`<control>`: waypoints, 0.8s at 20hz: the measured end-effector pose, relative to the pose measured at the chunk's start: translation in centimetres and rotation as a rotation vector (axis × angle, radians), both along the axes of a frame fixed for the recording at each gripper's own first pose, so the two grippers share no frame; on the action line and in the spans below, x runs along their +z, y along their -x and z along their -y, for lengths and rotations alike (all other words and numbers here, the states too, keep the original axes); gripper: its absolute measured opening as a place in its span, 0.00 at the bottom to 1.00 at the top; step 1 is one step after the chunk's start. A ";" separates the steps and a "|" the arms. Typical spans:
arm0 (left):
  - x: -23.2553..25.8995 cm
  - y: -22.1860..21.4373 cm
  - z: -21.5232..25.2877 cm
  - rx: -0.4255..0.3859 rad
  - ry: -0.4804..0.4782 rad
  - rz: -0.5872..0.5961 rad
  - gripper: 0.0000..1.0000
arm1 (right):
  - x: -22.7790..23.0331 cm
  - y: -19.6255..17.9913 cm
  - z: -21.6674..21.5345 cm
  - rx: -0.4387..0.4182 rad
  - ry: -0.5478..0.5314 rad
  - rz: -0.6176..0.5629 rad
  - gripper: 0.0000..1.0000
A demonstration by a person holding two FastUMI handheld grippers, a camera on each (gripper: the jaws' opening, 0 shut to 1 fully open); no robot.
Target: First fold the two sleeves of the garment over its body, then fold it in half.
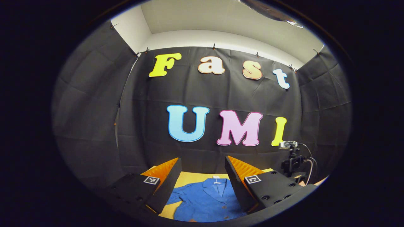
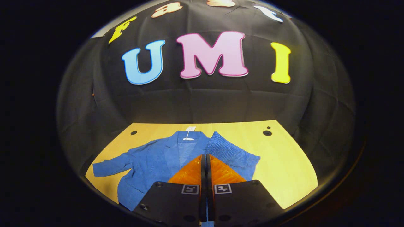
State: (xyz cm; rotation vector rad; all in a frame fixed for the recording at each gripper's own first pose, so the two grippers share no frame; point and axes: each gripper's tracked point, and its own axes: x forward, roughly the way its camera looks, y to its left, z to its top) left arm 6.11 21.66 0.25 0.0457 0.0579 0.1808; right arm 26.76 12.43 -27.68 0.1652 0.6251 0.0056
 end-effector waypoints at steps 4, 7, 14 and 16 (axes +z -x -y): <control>-2.1 1.0 -2.1 0.065 -0.001 -0.062 0.80 | -4.1 -5.2 -4.4 0.062 -0.025 -0.088 0.03; -3.0 2.0 -4.2 0.138 -0.008 -0.094 0.80 | -7.6 -8.4 -8.6 0.117 -0.032 -0.145 0.04; -4.2 6.7 -9.2 0.360 -0.029 -0.173 0.81 | -14.7 -10.4 -17.6 0.256 -0.024 -0.237 0.03; -4.3 7.6 -10.1 0.399 -0.045 -0.192 0.81 | -15.2 -10.6 -19.6 0.281 -0.038 -0.236 0.03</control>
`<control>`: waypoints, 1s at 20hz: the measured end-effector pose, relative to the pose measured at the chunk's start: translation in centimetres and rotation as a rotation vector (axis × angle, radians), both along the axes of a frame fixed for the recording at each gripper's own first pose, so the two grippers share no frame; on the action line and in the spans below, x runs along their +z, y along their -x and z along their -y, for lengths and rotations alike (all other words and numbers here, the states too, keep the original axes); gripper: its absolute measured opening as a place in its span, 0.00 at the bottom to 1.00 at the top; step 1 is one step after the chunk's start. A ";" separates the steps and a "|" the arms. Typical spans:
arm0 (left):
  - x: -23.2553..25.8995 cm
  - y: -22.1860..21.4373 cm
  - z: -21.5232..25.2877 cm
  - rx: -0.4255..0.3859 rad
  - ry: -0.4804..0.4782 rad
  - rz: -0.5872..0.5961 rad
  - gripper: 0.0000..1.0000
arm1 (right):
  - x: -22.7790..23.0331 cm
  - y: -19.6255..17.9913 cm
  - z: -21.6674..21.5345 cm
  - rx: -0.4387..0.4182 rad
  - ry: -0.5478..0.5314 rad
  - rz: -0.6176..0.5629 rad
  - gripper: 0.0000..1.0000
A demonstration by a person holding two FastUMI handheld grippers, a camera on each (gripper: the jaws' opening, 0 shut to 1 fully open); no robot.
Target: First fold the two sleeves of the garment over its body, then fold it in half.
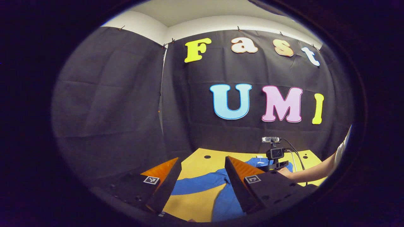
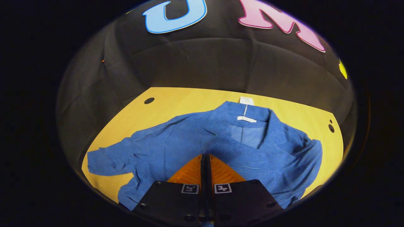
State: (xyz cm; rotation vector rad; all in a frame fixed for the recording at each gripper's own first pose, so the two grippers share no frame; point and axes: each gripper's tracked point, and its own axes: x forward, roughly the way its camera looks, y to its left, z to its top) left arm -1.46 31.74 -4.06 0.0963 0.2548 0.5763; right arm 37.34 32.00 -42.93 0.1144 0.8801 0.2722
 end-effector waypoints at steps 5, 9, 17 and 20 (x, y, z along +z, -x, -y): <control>0.2 0.3 -0.5 0.023 -0.011 -0.007 0.80 | -0.5 -0.1 -3.5 0.074 -0.007 0.003 0.09; 0.2 -0.3 -0.8 0.013 -0.010 -0.001 0.80 | 0.8 -0.3 -6.7 0.119 -0.084 0.015 0.08; -0.3 0.1 -1.9 0.023 -0.003 -0.003 0.80 | 3.0 2.4 -10.6 0.230 -0.205 -0.053 0.16; -0.9 -0.4 -2.3 0.019 0.037 0.015 0.80 | 6.6 2.8 -8.7 0.239 -0.219 0.042 0.37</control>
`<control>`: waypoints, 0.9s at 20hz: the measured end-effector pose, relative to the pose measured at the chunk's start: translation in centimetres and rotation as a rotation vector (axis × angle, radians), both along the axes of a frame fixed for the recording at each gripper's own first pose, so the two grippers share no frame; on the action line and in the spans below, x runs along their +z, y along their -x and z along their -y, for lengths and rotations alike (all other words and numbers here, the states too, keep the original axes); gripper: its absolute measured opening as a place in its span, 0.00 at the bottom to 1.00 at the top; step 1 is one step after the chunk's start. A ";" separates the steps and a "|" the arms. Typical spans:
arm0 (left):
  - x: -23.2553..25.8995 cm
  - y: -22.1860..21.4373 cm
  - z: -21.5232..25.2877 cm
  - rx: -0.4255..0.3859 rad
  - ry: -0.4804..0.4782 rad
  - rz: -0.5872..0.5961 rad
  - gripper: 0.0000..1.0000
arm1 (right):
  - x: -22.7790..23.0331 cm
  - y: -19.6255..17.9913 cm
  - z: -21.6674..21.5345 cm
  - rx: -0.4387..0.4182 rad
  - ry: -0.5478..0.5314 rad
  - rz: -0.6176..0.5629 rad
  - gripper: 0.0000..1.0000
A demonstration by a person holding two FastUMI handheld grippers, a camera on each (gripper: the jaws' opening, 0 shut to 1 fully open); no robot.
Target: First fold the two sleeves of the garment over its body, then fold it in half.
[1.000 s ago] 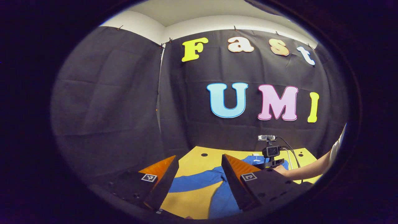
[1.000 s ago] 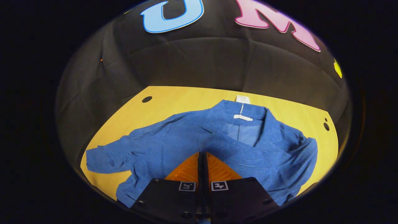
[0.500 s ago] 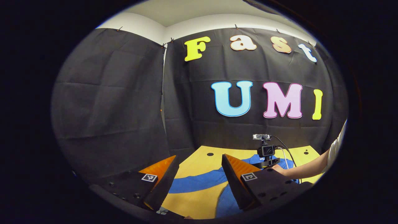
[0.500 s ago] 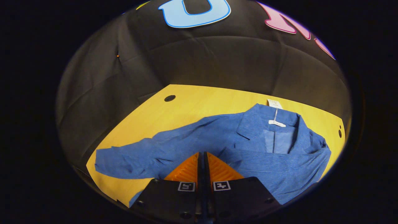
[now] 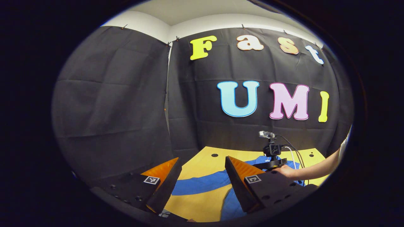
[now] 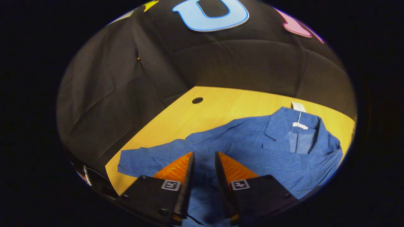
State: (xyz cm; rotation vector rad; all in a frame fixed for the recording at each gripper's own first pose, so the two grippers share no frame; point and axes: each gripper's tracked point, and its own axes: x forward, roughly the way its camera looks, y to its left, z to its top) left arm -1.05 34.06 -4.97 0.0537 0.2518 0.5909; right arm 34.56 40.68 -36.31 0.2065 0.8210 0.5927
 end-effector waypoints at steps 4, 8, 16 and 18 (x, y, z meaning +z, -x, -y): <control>-1.5 -1.4 -1.4 -0.011 0.026 0.016 0.80 | 5.2 0.6 5.4 -0.071 0.017 0.118 0.80; -4.1 -3.5 -5.2 0.004 0.006 0.000 0.80 | 9.8 2.7 10.5 -0.186 -0.019 0.160 0.88; -16.6 -5.6 -15.5 0.168 0.152 -0.216 0.82 | 11.8 8.0 20.8 -0.340 0.087 0.181 0.88; -20.4 -5.3 -17.7 0.210 0.202 -0.262 0.83 | 11.2 8.9 23.1 -0.390 0.112 0.165 0.89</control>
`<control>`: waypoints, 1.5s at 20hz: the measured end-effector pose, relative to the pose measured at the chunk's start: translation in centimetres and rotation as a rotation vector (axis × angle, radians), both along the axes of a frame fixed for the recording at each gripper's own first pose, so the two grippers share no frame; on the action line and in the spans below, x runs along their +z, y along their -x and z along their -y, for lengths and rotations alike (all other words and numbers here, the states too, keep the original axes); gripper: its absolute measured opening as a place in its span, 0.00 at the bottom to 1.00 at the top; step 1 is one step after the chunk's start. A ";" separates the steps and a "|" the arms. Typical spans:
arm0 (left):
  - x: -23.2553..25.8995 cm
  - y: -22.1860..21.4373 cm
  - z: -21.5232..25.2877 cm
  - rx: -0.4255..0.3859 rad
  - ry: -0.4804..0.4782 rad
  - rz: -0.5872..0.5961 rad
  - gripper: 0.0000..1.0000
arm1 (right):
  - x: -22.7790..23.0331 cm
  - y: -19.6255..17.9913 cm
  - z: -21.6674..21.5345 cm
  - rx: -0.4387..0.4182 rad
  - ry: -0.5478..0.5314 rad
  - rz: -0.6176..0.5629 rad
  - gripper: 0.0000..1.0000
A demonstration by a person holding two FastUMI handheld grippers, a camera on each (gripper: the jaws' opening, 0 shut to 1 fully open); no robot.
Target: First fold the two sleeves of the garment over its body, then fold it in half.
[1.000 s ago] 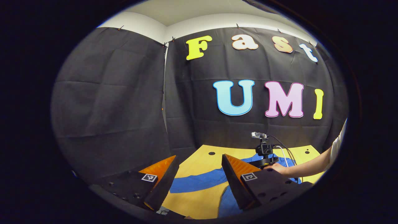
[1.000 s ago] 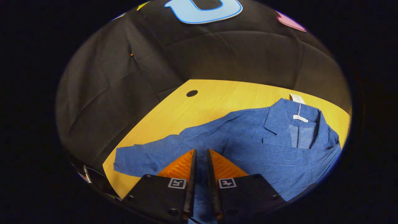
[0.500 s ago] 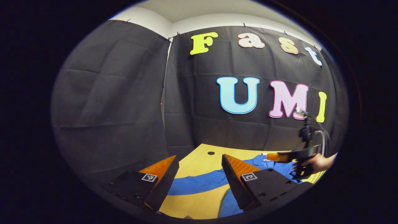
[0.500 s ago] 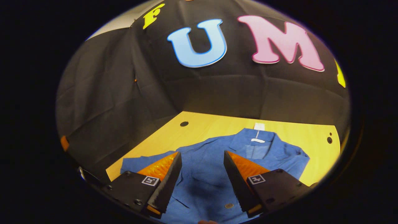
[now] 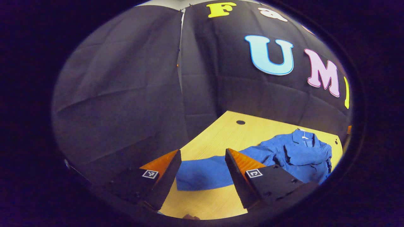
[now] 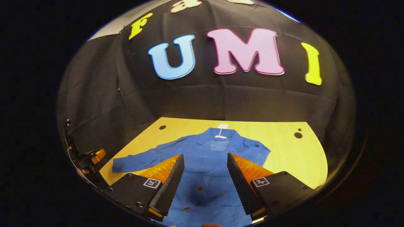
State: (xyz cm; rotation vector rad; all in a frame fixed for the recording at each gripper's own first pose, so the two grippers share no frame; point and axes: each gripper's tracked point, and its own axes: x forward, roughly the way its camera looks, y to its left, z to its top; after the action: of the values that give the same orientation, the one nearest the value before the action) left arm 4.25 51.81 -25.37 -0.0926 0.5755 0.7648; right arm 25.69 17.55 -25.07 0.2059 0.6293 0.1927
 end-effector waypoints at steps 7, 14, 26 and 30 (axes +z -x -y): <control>-6.7 1.4 -3.7 0.156 0.151 -0.114 0.83 | 0.6 1.6 2.3 -0.096 -0.009 -0.026 0.89; -8.4 1.4 -4.5 0.159 0.183 -0.156 0.83 | 0.9 2.5 1.6 -0.104 -0.005 -0.036 0.89; -11.2 1.0 -4.6 0.157 0.182 -0.185 0.83 | 0.2 3.8 1.8 -0.157 -0.047 -0.079 0.89; -11.1 0.4 -4.4 0.112 0.186 -0.184 0.78 | -0.1 4.1 1.5 -0.169 -0.065 -0.093 0.80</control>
State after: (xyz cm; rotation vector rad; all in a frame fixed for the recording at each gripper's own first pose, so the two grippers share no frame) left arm 3.85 56.22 -36.48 -0.2291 0.8219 0.8323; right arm 21.63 16.09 -25.16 0.3310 0.6951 0.0411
